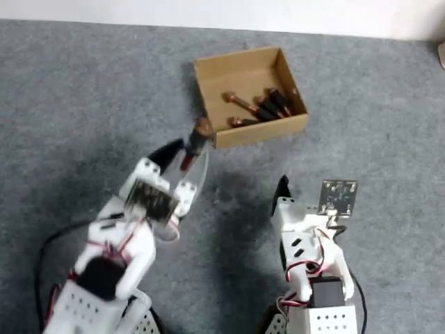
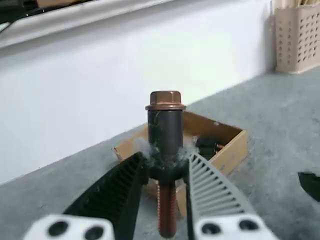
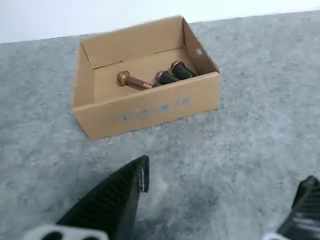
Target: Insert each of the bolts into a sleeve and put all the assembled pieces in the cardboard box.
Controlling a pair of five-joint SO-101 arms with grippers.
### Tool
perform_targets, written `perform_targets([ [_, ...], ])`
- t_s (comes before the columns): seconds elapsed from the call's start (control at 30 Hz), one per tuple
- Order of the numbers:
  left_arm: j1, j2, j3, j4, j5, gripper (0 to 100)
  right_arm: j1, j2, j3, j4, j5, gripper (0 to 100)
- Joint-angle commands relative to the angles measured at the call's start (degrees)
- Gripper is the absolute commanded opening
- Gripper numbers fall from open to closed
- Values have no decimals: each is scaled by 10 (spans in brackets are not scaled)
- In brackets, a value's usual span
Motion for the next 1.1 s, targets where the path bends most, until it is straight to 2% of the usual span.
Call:
perform_targets([
  [0.0,-45,243,-218,-17,4,5,7,-4,22,-34,-4,406],
  [0.13,-102,521,-465,-13,4,5,7,-4,22,-34,2,406],
  [0.3,-97,831,-751,-16,3,5,6,-3,33,-63,25,406],
  [0.4,-96,985,-901,-11,2,5,6,-3,51,-64,26,406],
  [0.5,-116,1075,-1014,40,1,5,6,-3,53,-64,26,406],
  [0.67,-115,1212,-1103,53,-1,5,0,-3,53,-65,27,406],
  [0.83,-116,1348,-1198,27,-11,5,-3,-3,53,-65,27,406],
  [1.07,-116,1469,-1314,28,-11,5,-3,-3,58,-86,27,406],
])
